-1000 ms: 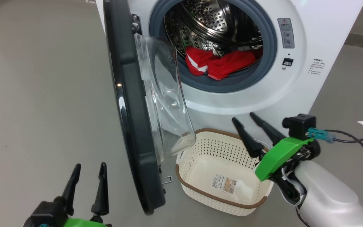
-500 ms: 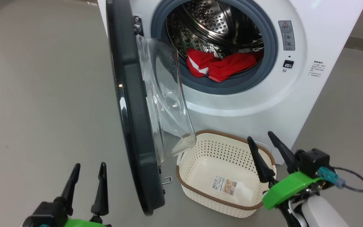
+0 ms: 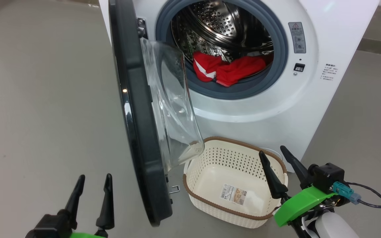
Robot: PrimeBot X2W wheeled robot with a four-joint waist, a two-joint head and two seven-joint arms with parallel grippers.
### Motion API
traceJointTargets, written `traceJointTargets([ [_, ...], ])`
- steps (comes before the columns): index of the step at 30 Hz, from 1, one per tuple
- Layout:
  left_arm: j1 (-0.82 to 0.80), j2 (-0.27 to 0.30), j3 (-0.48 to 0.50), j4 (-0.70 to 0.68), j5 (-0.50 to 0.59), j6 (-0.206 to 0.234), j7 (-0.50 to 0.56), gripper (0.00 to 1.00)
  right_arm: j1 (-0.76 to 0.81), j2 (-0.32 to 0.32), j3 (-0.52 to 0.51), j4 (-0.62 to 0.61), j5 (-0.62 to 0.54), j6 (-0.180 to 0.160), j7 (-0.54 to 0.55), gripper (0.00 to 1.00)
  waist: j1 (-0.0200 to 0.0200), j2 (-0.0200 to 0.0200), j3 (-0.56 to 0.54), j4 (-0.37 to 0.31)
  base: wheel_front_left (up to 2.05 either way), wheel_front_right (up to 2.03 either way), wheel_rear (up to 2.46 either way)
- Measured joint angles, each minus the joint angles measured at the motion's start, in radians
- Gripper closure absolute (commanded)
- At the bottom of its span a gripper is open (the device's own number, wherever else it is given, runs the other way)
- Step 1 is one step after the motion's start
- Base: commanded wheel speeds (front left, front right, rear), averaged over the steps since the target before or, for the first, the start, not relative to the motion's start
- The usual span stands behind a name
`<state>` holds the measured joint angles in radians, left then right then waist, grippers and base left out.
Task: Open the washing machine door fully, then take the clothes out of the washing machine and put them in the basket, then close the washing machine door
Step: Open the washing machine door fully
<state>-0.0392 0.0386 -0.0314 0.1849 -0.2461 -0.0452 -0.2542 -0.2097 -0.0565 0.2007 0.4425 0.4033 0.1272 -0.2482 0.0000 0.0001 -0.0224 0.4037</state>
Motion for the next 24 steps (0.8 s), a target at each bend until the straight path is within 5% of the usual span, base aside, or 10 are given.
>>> traceJointTargets([
  [7, 0.0, 0.0, -0.001, 0.016, 0.0, -0.016, 0.0, 0.0, 0.0, 0.001, -0.011, -0.006, 0.0, 0.0, 0.0, 0.0, 0.0, 0.0, 0.01, 0.002, 0.0, 0.0, 0.0],
  [8, 0.0, 0.0, -0.001, 0.018, 0.0, -0.016, 0.0, 0.47, 0.0, 0.001, -0.013, -0.009, 0.001, 0.0, 0.0, 0.0, 0.0, 0.0, 0.011, 0.001, 0.0, 0.0, 0.0],
  [10, 0.0, 0.0, 0.0, 0.018, 0.0, -0.017, 0.0, 1.0, 0.0, 0.001, -0.016, -0.011, 0.002, 0.0, 0.0, 0.0, 0.0, 0.0, 0.012, 0.001, 0.0, 0.0, 0.0],
  [24, -0.05, 0.0, -0.008, -0.254, -0.068, 0.075, 0.0, 1.0, 0.001, 0.001, -0.027, -0.019, 0.013, 0.0, 0.0, 0.0, 0.0, 0.0, 0.015, -0.002, 0.0, 0.0, 0.0],
])
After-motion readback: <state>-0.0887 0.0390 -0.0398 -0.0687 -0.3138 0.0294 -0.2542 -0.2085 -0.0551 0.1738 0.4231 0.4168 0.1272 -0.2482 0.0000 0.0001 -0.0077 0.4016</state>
